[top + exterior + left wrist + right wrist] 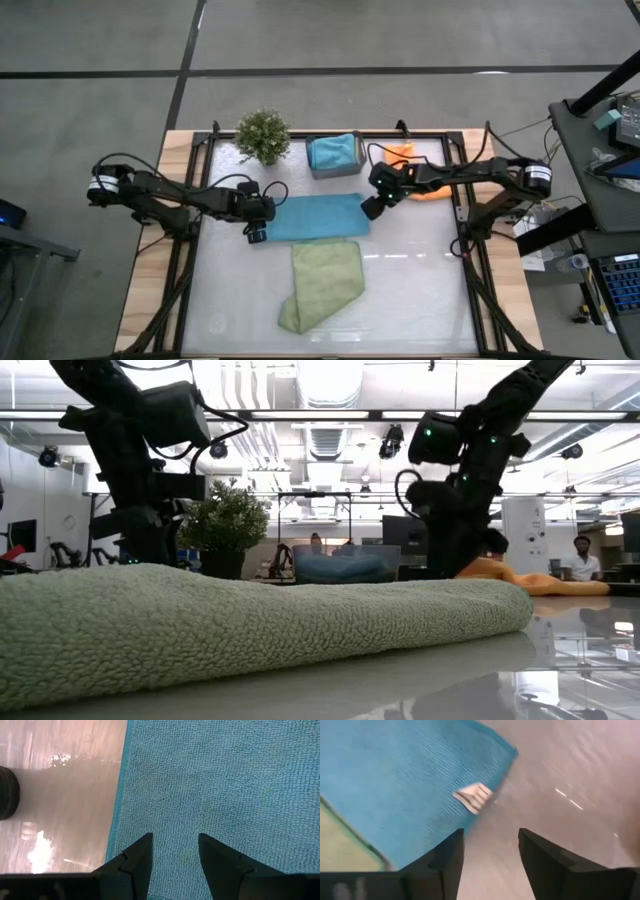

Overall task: Fold microfiber towels
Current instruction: Fold the blue towel

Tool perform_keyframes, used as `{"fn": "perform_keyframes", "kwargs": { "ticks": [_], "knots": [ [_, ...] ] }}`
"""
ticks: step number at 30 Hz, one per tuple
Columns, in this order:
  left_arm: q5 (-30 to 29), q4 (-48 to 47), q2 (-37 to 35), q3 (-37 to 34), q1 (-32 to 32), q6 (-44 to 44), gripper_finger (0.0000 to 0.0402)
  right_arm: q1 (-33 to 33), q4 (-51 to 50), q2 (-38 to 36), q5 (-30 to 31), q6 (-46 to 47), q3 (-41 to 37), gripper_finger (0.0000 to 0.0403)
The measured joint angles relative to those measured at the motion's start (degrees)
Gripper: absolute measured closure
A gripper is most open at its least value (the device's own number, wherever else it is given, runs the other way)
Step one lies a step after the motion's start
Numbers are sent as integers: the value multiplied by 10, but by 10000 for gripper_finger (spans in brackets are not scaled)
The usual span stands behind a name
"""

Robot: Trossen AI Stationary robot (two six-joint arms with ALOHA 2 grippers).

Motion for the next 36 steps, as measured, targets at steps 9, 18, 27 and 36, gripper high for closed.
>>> {"fn": "perform_keyframes", "kwargs": {
  "ticks": [9, 18, 27, 36],
  "knots": [
    [-4, 2, 0, -1, 0, 0, 259, 4, 89, 27, -33, 22, -22, 148],
    [-4, 17, 0, -23, 0, -2, 259, 4, 247, 66, -106, 48, -62, 140],
    [-4, 26, 0, -42, 0, -31, 259, 3, 249, 66, -100, 49, -60, 274],
    [-4, 22, -4, -42, 0, -31, 259, -6, 238, 43, -100, 11, -59, 390]
  ]
}}
